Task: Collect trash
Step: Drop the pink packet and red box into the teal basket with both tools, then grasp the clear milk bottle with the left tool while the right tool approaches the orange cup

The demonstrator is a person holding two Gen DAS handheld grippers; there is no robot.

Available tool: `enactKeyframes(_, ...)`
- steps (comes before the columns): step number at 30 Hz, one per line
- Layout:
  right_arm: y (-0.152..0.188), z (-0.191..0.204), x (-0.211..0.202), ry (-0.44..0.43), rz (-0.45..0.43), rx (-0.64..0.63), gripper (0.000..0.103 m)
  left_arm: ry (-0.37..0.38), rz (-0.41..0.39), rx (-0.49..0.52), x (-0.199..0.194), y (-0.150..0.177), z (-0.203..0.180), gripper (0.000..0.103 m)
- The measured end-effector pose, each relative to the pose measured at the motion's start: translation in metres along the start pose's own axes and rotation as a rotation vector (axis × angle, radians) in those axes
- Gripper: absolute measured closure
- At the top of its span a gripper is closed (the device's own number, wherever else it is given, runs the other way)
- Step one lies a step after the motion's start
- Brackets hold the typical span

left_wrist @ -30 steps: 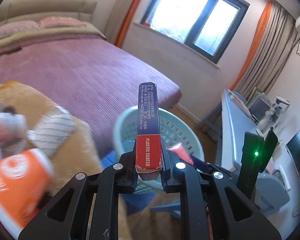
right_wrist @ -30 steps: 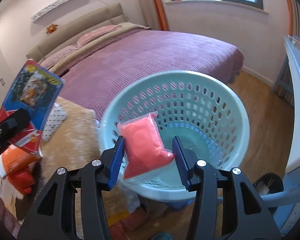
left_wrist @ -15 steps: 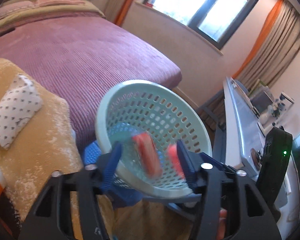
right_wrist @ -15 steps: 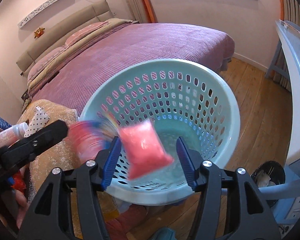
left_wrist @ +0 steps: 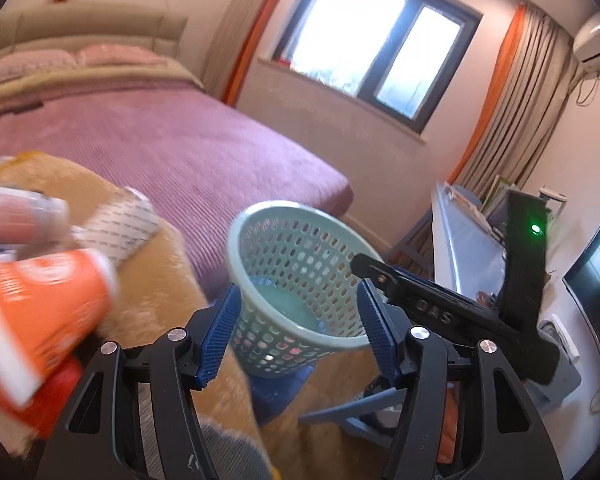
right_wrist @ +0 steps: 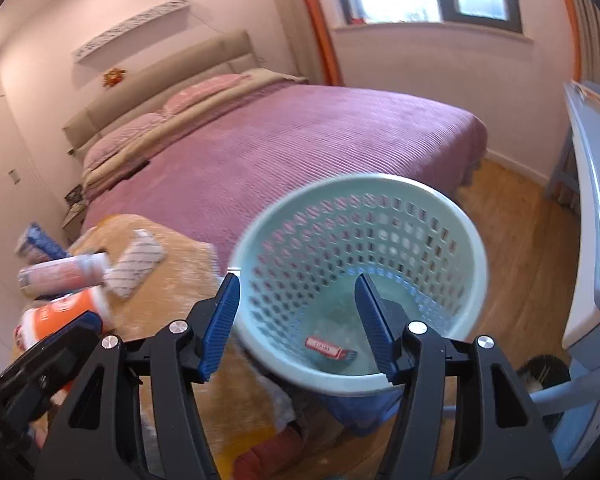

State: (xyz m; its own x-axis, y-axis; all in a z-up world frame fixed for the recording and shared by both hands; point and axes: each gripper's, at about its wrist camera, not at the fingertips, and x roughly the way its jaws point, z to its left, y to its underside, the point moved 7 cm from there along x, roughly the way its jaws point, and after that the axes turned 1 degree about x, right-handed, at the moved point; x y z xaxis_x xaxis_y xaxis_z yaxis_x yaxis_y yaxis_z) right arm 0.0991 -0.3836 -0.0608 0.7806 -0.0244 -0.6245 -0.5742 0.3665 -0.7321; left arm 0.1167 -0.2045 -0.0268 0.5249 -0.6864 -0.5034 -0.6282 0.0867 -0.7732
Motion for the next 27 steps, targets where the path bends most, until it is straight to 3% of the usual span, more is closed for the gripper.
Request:
enactKeyframes(7,0.011,0.084,-0.017,-0.119,-0.014,-0.138,0.047,-0.108,-0.128,-0.054,-0.084,0.003,0.038,0.041)
enactKeyframes(13,0.034,0.161,-0.023,-0.221,0.001,-0.273,0.047,-0.315,-0.2,-0.13,-0.152,0.011,0.099,0.04)
enactKeyframes(20,0.066,0.224,-0.01,-0.271,0.044,-0.386,0.043,-0.586,-0.156,-0.214,-0.202,0.043,0.183,0.038)
enactKeyframes(27,0.082,0.237,0.007,-0.266,0.081,-0.424,0.043,-0.645,-0.096,-0.238,-0.207,0.056,0.22,0.037)
